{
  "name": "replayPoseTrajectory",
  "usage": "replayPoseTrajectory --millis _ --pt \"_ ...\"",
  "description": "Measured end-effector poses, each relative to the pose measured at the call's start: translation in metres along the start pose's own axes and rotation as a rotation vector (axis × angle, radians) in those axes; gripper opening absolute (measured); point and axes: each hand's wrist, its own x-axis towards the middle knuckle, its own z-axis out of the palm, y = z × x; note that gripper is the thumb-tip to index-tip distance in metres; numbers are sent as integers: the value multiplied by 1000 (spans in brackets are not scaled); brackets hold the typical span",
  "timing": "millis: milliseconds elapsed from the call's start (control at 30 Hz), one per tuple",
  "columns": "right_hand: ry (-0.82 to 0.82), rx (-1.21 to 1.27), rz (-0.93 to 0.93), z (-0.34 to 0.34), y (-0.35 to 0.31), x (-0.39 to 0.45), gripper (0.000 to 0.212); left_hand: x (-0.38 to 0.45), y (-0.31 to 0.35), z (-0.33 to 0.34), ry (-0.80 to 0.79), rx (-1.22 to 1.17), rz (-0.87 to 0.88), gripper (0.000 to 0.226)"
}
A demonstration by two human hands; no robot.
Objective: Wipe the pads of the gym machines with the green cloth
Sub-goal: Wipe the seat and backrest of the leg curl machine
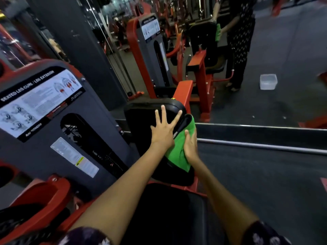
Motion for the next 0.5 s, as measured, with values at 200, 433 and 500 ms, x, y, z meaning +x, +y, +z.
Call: replayPoseTrajectory --millis 200,433,500 --pt "64 23 134 -5 20 -7 51 -1 2 -3 44 183 75 92" --pt "113 101 291 -14 42 -1 45 7 -17 24 262 337 336 104" --pt "145 94 219 -7 40 2 50 12 -20 31 314 349 384 104"
